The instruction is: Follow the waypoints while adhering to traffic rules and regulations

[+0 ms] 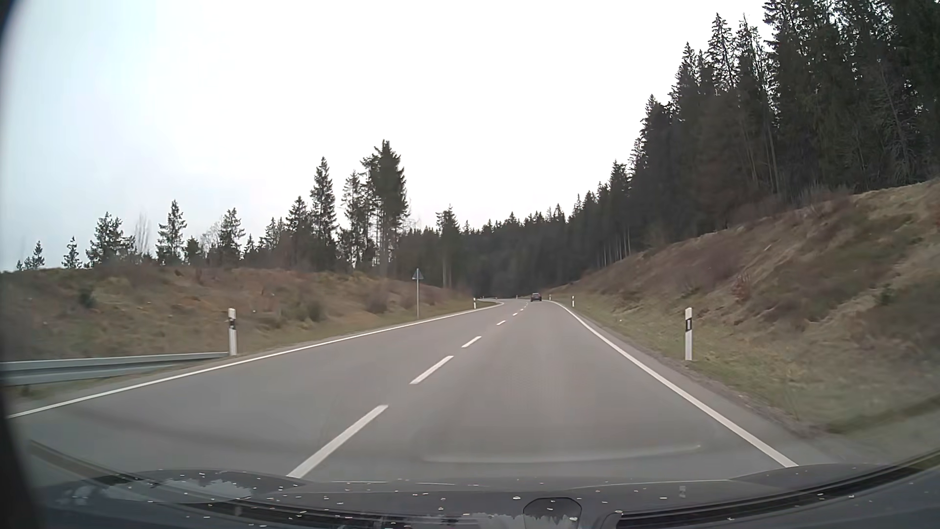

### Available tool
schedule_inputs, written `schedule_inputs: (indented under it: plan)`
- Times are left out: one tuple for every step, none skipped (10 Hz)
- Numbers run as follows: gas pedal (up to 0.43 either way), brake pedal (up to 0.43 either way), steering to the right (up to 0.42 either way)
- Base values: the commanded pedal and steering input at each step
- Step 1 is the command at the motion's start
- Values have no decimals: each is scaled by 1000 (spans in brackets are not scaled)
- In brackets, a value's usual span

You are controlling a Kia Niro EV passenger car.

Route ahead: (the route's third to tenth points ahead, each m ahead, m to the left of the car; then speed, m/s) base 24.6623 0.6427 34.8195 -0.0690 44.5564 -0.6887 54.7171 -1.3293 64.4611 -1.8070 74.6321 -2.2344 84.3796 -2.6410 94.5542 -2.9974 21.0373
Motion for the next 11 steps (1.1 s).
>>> schedule_inputs:
  plan:
    - [520,0,23]
    - [520,0,23]
    - [531,0,21]
    - [531,0,19]
    - [539,0,18]
    - [539,0,16]
    - [539,0,16]
    - [539,0,14]
    - [539,0,12]
    - [539,0,11]
    - [539,0,8]
